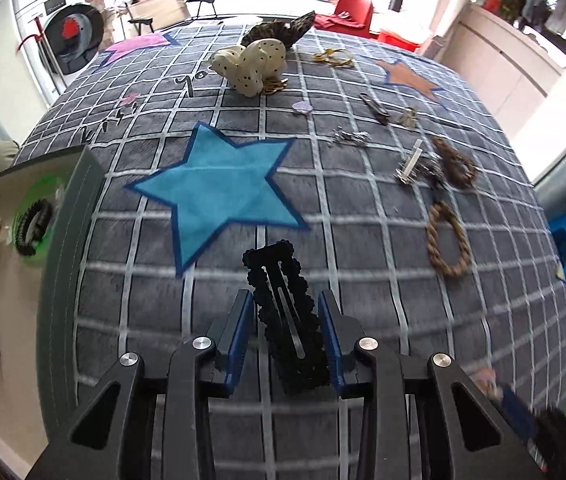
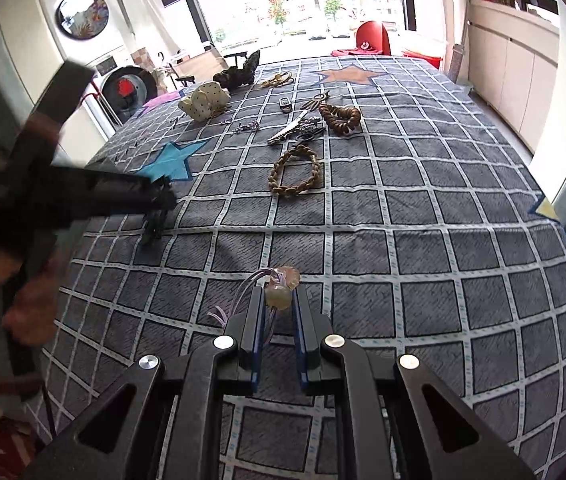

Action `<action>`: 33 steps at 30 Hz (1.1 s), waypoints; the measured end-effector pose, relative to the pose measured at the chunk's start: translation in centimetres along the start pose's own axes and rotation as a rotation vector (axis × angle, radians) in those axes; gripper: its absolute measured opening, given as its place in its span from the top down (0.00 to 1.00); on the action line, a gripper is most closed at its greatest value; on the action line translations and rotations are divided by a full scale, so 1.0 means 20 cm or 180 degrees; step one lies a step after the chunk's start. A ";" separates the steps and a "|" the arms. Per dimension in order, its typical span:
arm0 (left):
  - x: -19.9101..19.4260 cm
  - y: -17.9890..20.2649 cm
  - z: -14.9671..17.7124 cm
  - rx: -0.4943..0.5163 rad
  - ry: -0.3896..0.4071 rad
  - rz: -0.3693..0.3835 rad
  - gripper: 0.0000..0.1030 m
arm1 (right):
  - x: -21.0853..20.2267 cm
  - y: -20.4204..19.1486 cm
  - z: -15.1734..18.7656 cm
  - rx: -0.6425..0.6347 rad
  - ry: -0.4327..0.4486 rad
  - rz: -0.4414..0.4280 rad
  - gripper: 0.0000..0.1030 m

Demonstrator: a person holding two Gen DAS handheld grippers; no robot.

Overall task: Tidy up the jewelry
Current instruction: 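Carry the snap clip with the left gripper while the right carries the lilac tie to the tray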

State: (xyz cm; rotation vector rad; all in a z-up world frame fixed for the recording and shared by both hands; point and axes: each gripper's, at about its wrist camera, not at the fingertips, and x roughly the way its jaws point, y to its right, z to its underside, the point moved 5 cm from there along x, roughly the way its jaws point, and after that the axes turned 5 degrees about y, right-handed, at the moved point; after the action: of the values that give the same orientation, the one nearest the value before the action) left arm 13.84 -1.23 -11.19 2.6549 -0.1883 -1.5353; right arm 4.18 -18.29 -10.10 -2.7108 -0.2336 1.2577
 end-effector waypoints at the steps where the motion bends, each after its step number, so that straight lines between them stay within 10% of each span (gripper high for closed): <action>1: -0.03 0.00 0.02 0.0020 0.0025 0.0053 0.94 | -0.01 0.00 0.00 0.0021 -0.0005 -0.0009 0.86; 16: -0.22 -0.03 0.14 0.0349 0.0324 -0.0037 0.97 | -0.10 -0.06 0.01 0.0065 0.0020 -0.0015 0.86; 18: -0.21 -0.03 0.14 0.0316 0.0257 0.0021 0.70 | -0.10 -0.06 0.01 0.0082 0.0014 -0.0021 0.86; 19: -0.21 -0.03 0.14 0.0300 0.0272 0.0030 0.22 | -0.09 -0.06 0.01 0.0088 0.0012 -0.0023 0.86; 20: -0.23 -0.04 0.13 0.0269 0.0367 -0.0034 0.00 | -0.09 -0.05 0.01 0.0097 0.0012 -0.0026 0.86; 25: -0.22 -0.02 0.11 0.0397 0.0523 -0.0178 0.00 | -0.09 -0.02 0.01 0.0155 0.0004 -0.0029 0.86; 33: 0.07 0.01 0.09 0.0591 0.0038 -0.0175 0.00 | -0.08 0.03 0.03 0.0265 -0.0046 -0.0035 0.86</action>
State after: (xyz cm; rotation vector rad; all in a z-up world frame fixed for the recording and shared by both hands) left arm 12.96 -1.62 -13.37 2.8323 -0.2723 -1.5906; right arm 2.75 -19.23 -9.50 -2.6279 -0.1929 1.2554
